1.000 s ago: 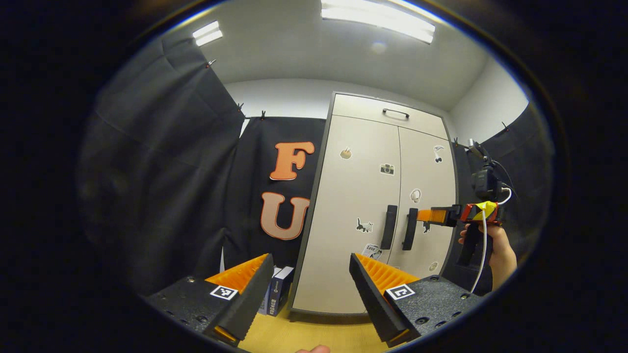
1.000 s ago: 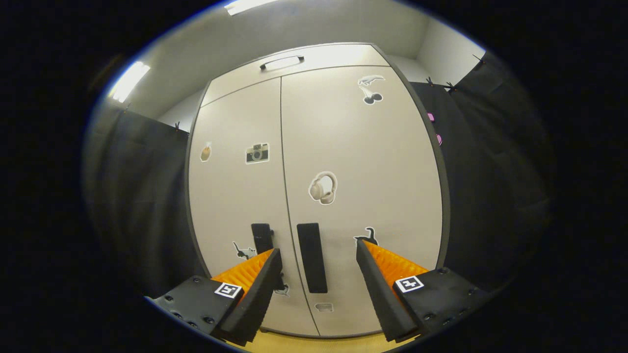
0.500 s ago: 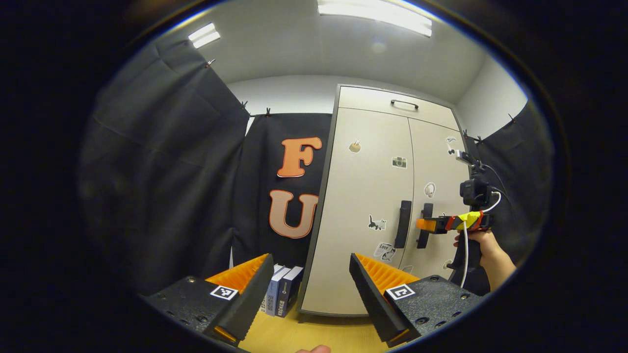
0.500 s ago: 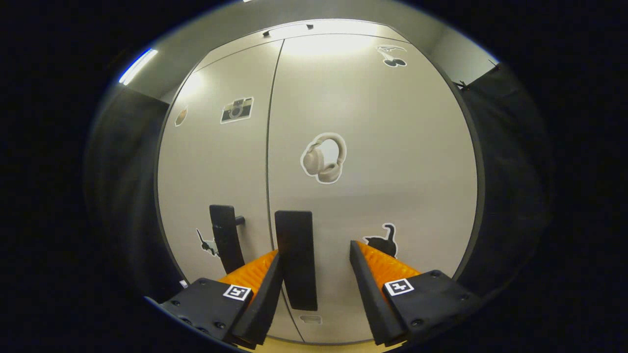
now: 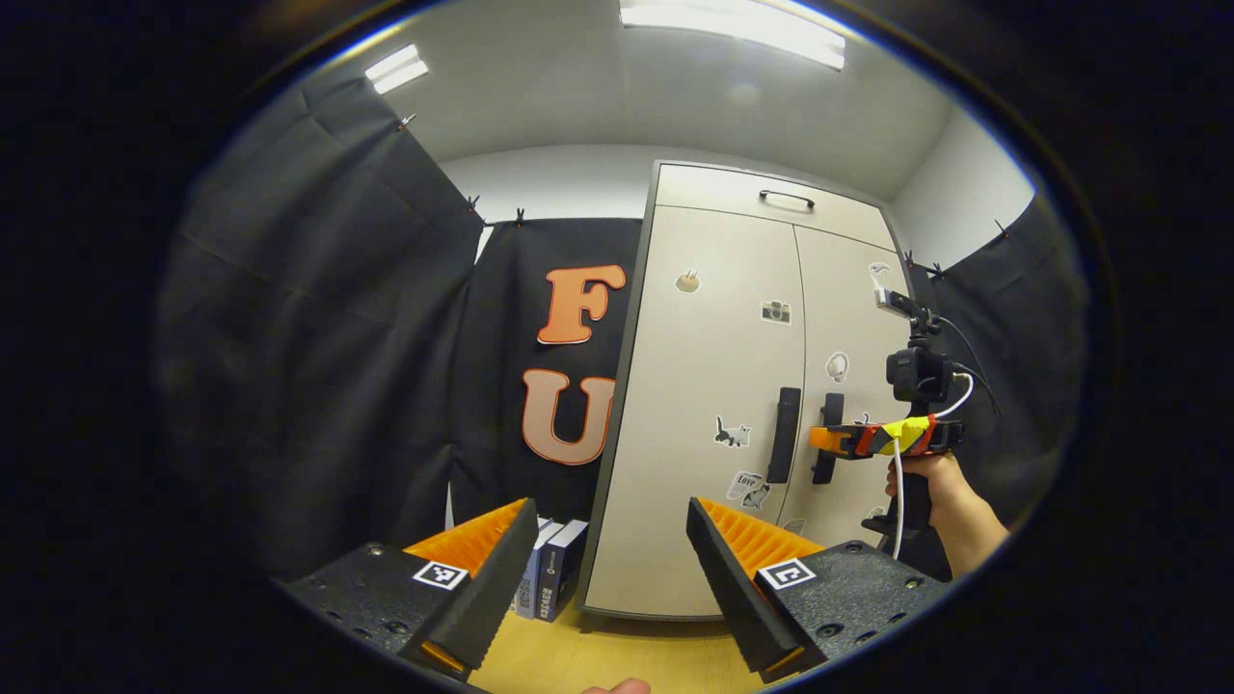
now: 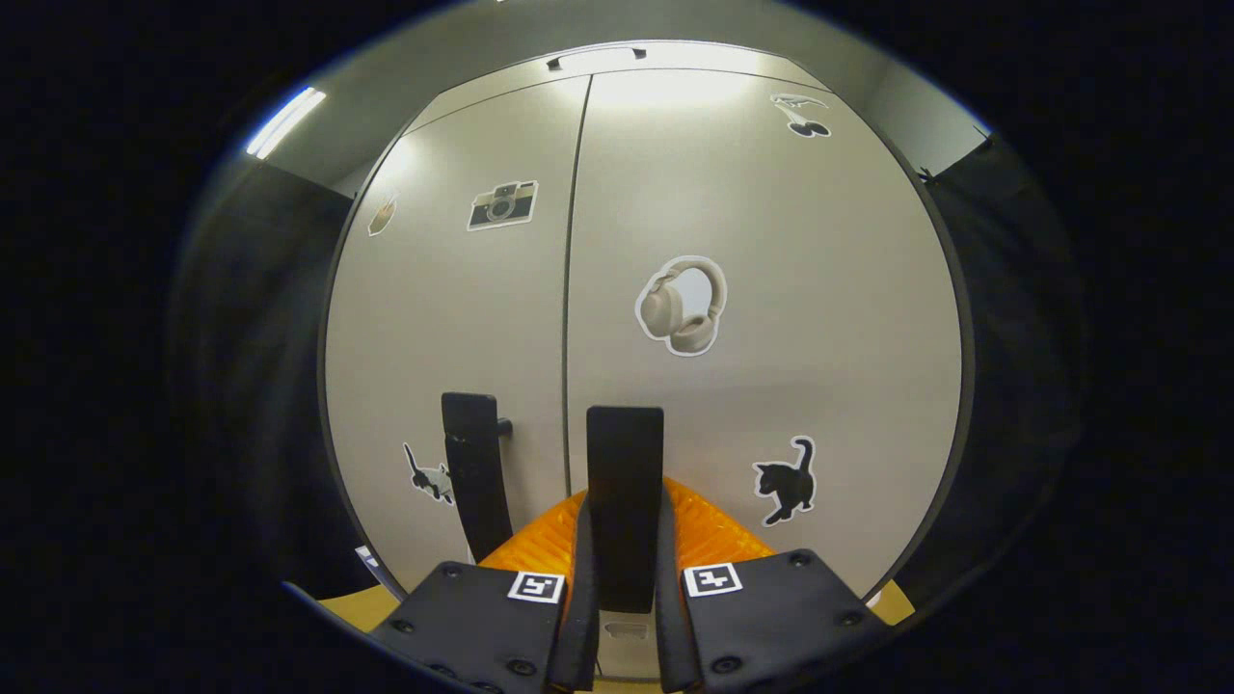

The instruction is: Open the right door of the double-door shoe cabinet with the right hand, and open the left door with the left hand.

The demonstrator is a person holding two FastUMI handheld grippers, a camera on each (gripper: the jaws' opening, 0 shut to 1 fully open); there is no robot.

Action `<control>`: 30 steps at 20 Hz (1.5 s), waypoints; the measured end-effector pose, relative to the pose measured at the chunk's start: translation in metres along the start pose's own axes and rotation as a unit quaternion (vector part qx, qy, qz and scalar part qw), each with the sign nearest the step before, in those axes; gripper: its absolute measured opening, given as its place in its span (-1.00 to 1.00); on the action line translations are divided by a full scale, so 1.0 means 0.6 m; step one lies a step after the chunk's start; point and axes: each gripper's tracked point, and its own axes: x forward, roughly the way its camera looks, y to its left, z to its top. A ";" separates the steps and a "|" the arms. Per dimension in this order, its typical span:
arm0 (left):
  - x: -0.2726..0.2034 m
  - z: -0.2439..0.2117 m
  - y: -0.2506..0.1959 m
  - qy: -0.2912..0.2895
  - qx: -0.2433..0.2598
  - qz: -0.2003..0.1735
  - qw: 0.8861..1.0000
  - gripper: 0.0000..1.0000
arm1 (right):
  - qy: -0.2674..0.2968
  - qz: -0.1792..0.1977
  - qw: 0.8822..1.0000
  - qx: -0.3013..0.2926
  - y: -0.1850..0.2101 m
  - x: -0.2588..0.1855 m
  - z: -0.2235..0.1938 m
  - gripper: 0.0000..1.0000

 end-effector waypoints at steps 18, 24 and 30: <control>-0.043 0.008 -0.043 0.002 0.019 0.011 1.000 0.89 | 0.041 0.121 0.991 0.038 -0.017 -0.150 -0.002 -0.63; -0.041 0.006 -0.101 0.005 0.021 -0.005 1.000 0.88 | 0.043 0.145 0.988 0.023 -0.052 -0.218 0.002 -0.62; -0.043 -0.014 -0.163 0.013 0.010 -0.023 1.000 0.89 | 0.037 0.157 0.987 0.018 -0.095 -0.268 0.006 -0.62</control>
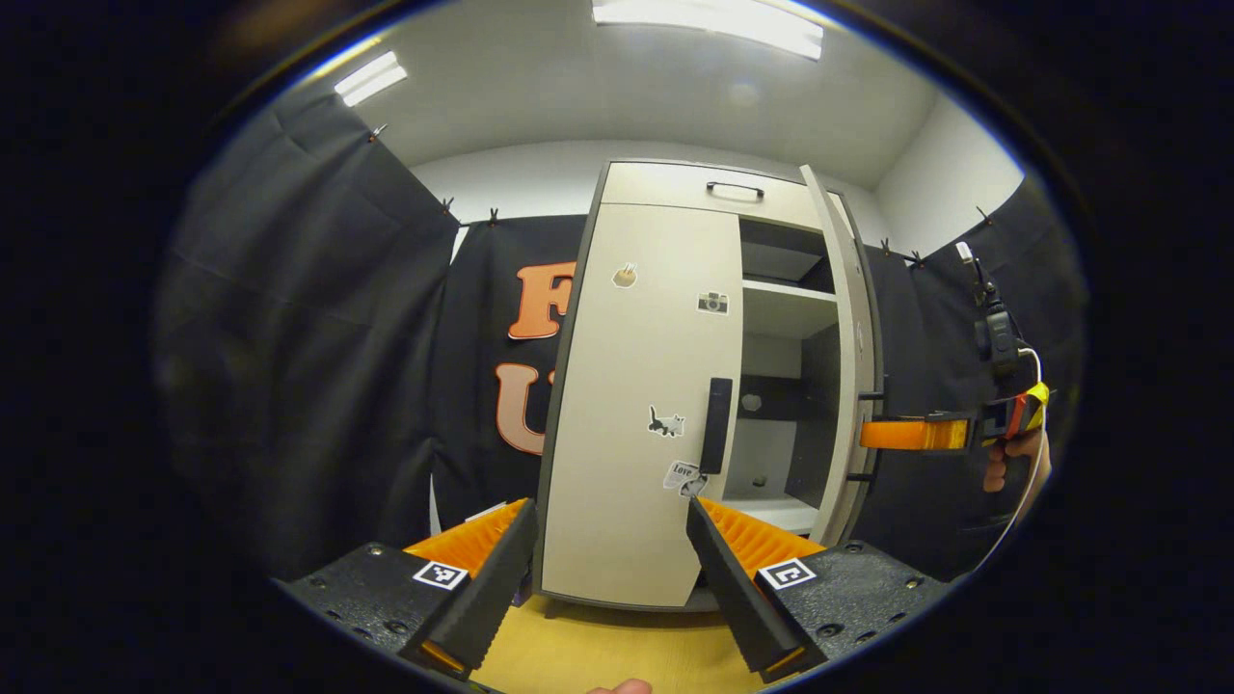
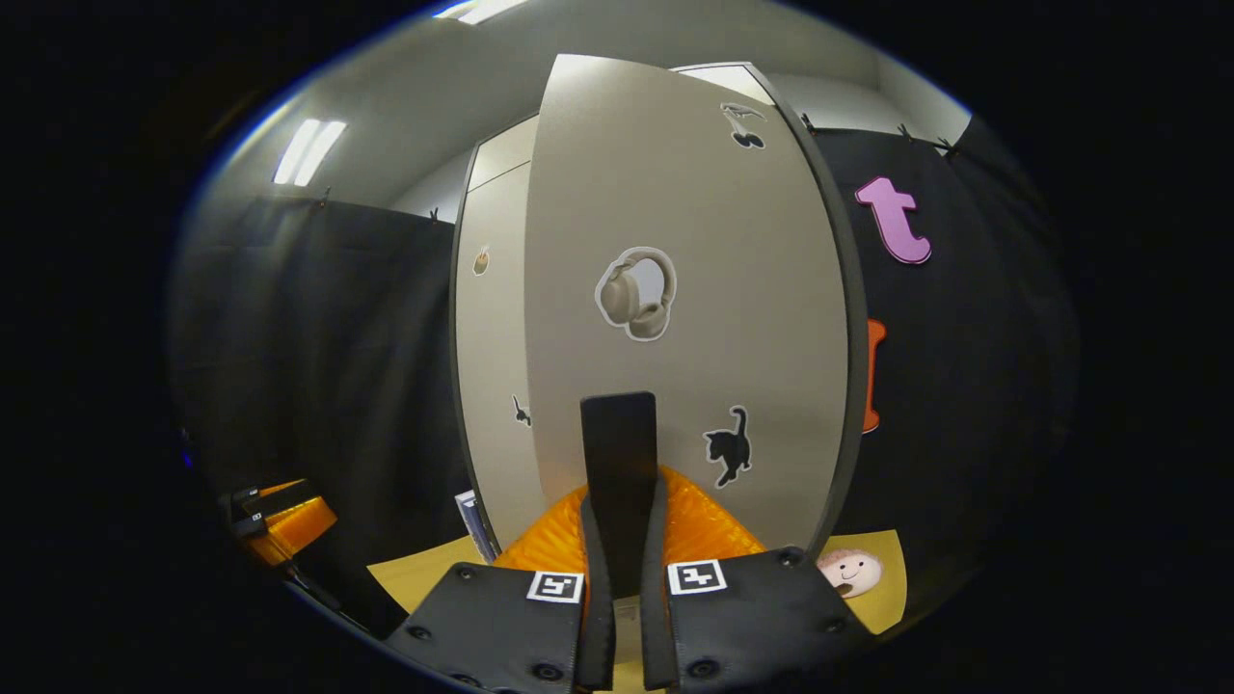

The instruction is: Open the right door of the double-door shoe cabinet with the right hand, and open the left door with the left hand.

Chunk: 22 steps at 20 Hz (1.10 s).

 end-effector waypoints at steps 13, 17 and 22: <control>-0.018 -0.044 -0.053 0.010 -0.004 -0.038 0.999 0.89 | -0.045 -0.077 0.996 -0.007 -0.104 -0.118 0.012 -0.64; -0.015 -0.043 -0.069 0.008 -0.009 -0.045 0.999 0.89 | -0.047 -0.103 0.994 -0.001 -0.129 -0.136 0.015 -0.66; -0.021 -0.043 -0.095 0.010 -0.011 -0.061 0.998 0.89 | -0.053 -0.129 0.990 -0.010 -0.159 -0.155 0.017 -0.70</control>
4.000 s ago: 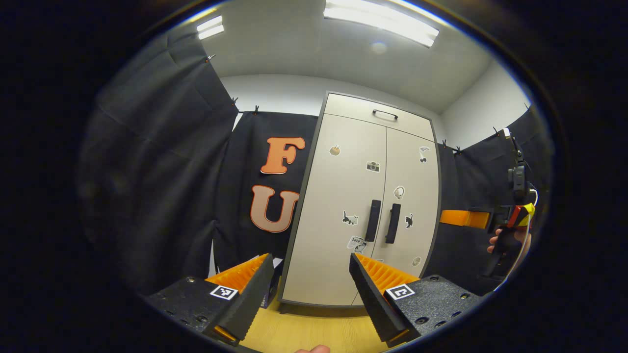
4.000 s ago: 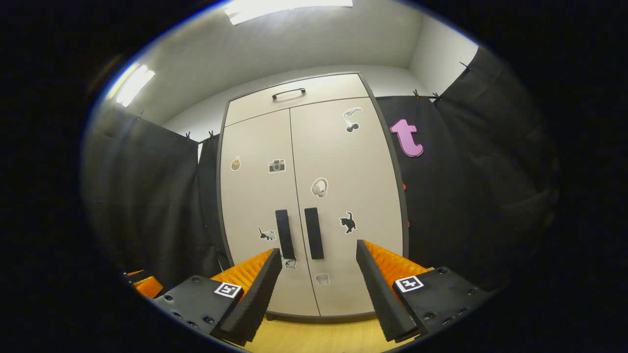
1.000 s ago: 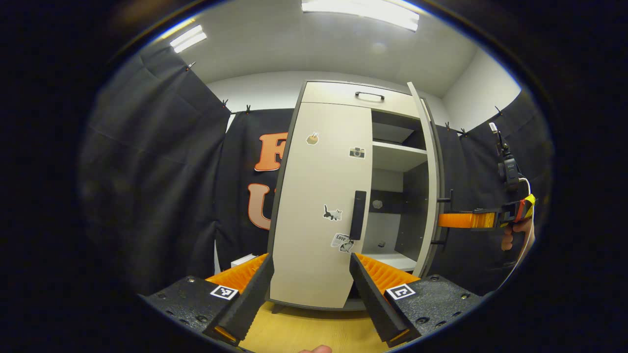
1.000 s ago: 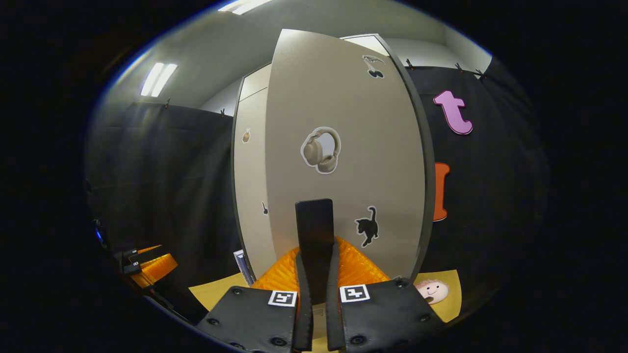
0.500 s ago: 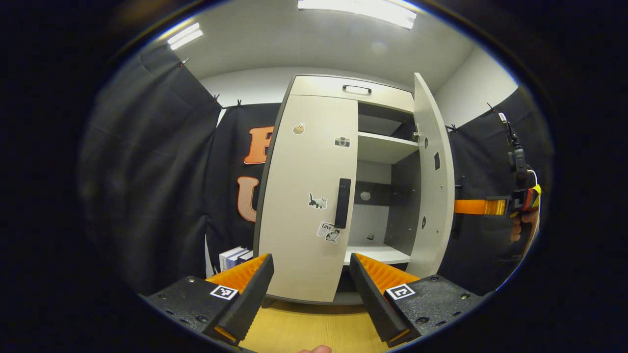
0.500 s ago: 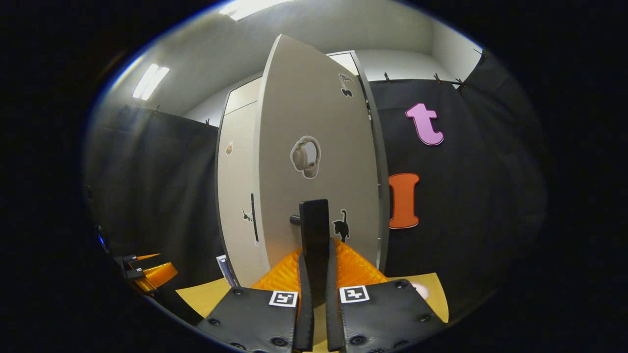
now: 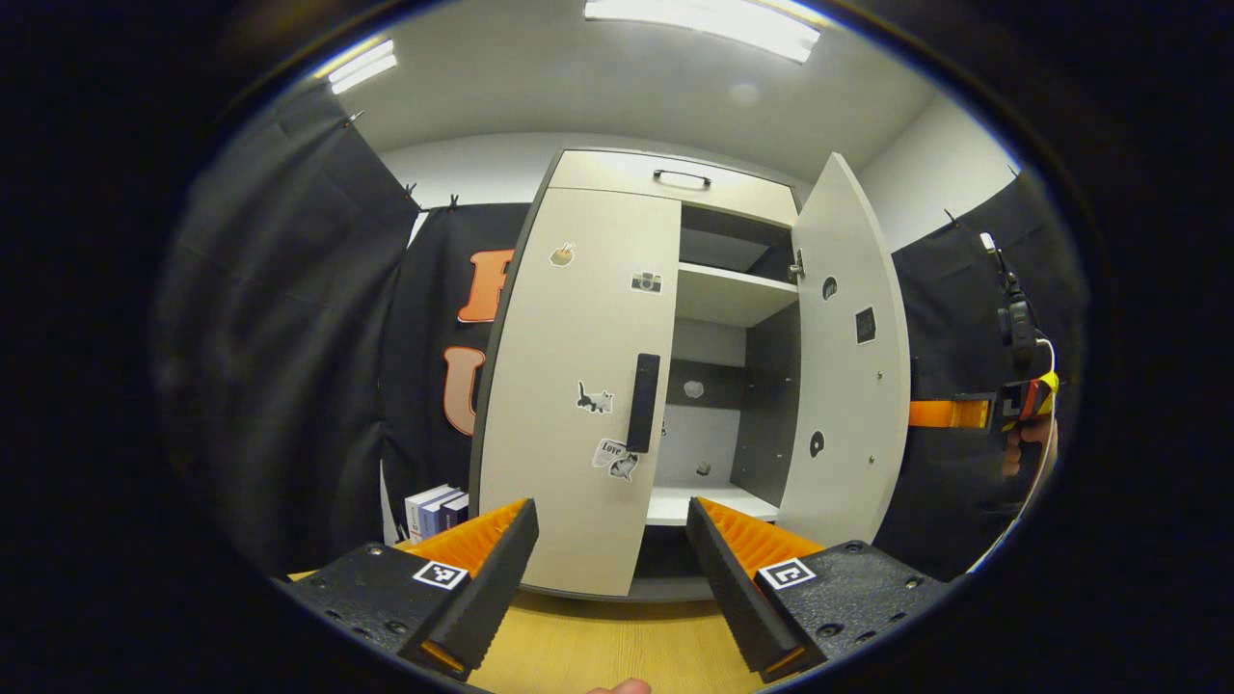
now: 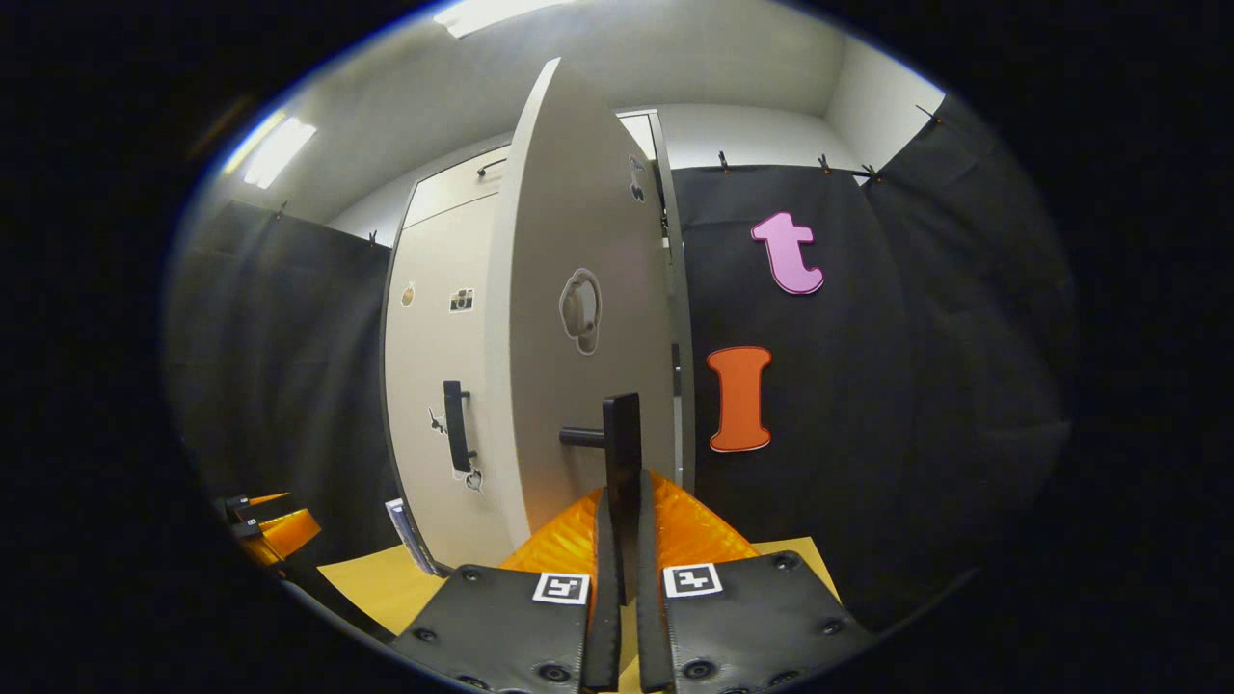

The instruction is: Open the right door of the double-door shoe cabinet with the right hand, and open the left door with the left hand.

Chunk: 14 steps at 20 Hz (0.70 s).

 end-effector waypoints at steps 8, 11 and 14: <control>-0.011 0.003 -0.004 0.001 0.009 0.017 1.000 0.89 | -0.011 -0.020 1.000 0.007 -0.025 -0.015 0.002 -0.70; -0.027 0.012 -0.013 -0.005 0.007 0.021 1.000 0.94 | -0.014 -0.034 0.999 0.005 -0.042 -0.021 0.006 -0.70; -0.029 0.014 -0.027 -0.007 0.002 0.024 1.000 0.89 | -0.020 -0.062 0.998 0.003 -0.070 -0.022 0.011 -0.70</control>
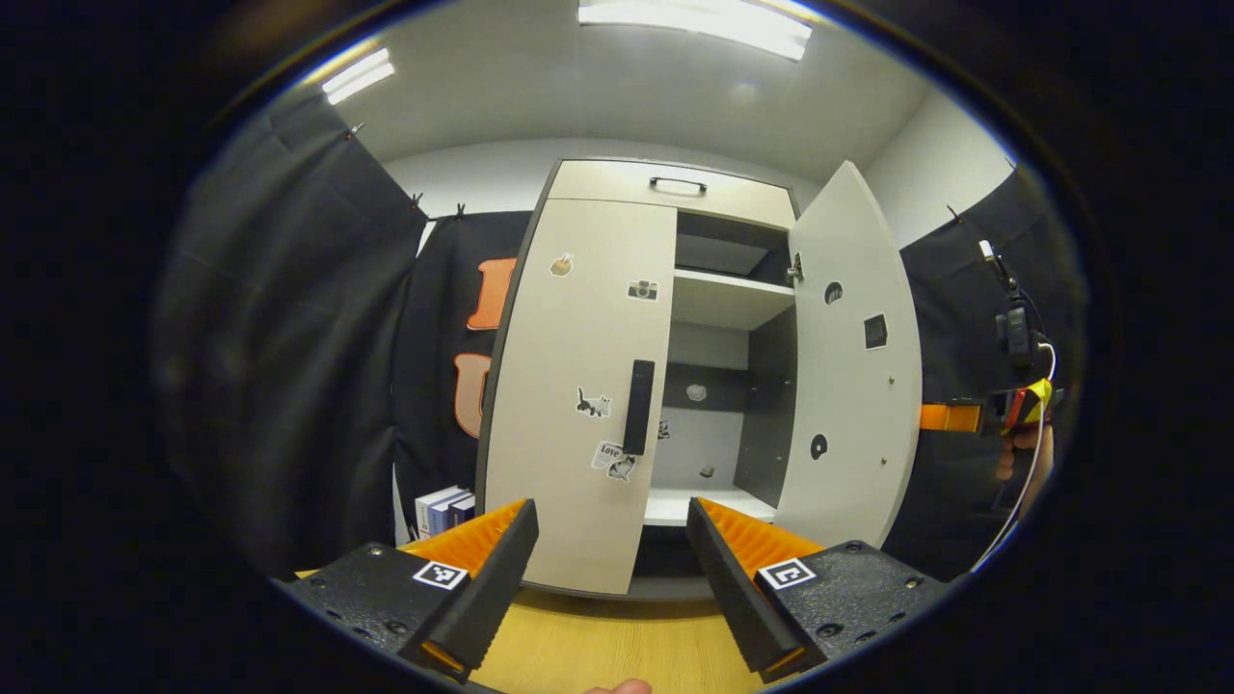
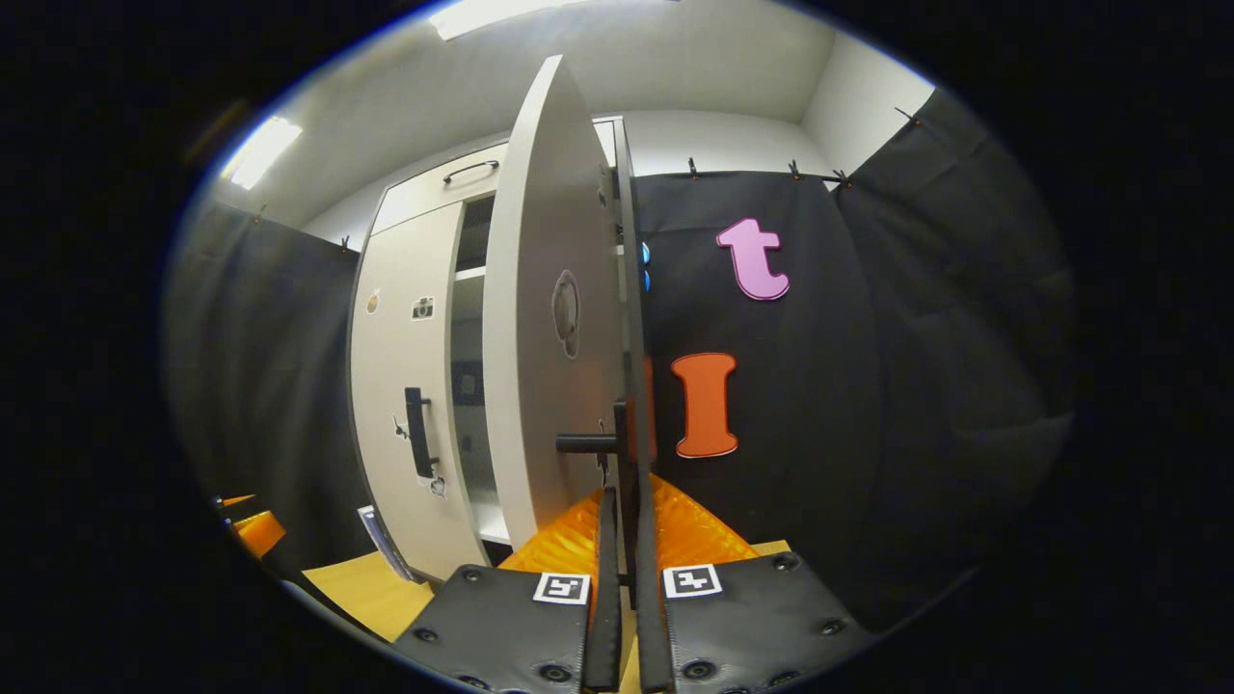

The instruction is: Open the right door of the double-door shoe cabinet with the right hand, and open the left door with the left hand.

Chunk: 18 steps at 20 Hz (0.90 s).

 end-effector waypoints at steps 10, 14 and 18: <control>0.077 0.025 -0.040 0.015 -0.021 -0.004 1.000 0.83 | 0.004 0.042 0.999 0.026 -0.010 -0.060 -0.016 -0.79; 0.165 0.086 -0.089 0.003 -0.066 -0.039 0.997 0.89 | 0.009 0.003 1.000 0.000 -0.062 -0.113 -0.046 -0.94; 0.254 0.093 -0.083 -0.018 0.011 -0.031 0.999 0.89 | 0.024 -0.003 0.999 0.032 -0.076 -0.163 -0.077 -0.82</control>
